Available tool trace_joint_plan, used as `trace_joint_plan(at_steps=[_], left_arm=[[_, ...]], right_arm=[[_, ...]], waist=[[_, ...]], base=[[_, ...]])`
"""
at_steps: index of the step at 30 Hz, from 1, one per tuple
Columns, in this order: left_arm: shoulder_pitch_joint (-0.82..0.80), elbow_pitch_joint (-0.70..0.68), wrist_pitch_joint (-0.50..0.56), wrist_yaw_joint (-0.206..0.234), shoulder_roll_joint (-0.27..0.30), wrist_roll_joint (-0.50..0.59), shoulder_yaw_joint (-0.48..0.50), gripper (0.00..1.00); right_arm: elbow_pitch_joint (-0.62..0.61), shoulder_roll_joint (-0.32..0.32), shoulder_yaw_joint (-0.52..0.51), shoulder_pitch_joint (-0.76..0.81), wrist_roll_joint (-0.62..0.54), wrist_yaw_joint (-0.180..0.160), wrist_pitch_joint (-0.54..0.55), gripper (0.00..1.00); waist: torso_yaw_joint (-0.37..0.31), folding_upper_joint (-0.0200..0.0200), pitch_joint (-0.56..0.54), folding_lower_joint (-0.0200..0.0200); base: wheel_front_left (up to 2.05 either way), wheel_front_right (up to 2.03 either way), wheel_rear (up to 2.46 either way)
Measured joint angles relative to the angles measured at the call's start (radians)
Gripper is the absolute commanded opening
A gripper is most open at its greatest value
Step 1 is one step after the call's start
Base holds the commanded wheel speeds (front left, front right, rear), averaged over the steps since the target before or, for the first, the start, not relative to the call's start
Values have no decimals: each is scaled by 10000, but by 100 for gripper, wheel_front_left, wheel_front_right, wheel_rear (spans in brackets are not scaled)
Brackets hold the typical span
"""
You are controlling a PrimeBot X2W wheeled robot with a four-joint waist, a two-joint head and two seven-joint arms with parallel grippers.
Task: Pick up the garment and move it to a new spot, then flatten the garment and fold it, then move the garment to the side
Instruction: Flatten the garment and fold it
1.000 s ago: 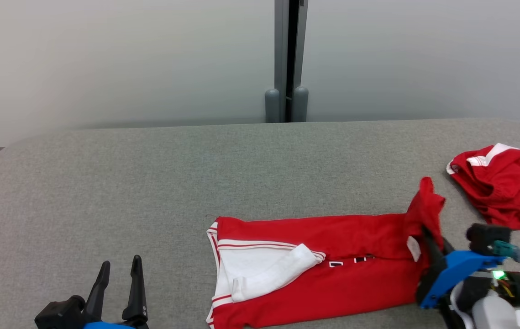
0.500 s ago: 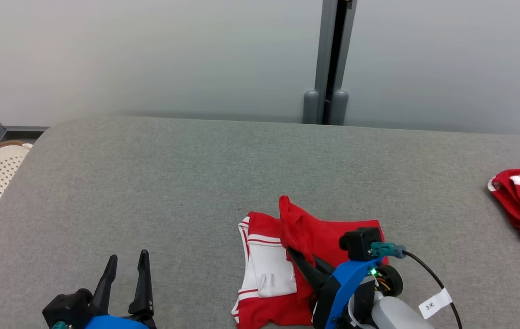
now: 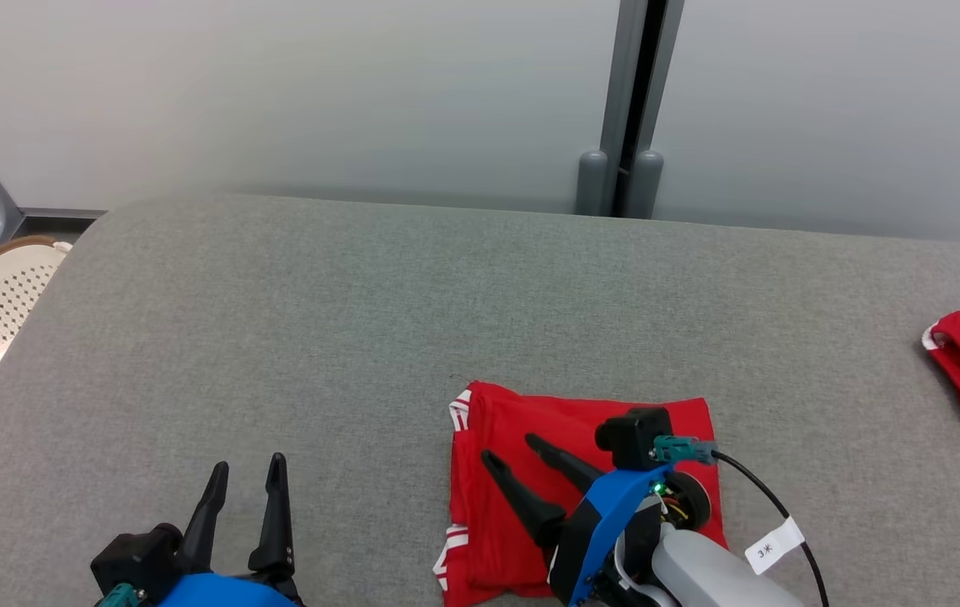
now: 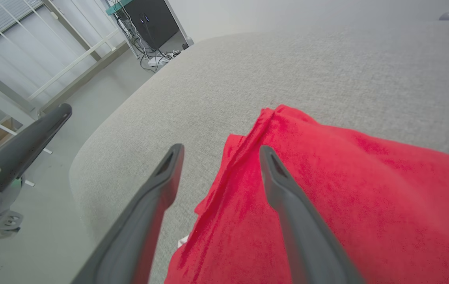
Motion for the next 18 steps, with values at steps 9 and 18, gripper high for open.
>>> trace_joint_plan(at_steps=[9, 18], left_arm=[[-447, 2, -2, -186, -96, 316, -324, 100], [-679, 270, -2, -274, -313, 397, -443, 100]], right_arm=[[1440, -6, -943, -714, -1551, 0, -1540, 100], [596, -314, -4347, 154, -4238, 0, -1774, 100]], waist=[[-485, 0, -2, 0], [-829, 0, -259, 0]], base=[[0, 0, 0], [0, 0, 0]])
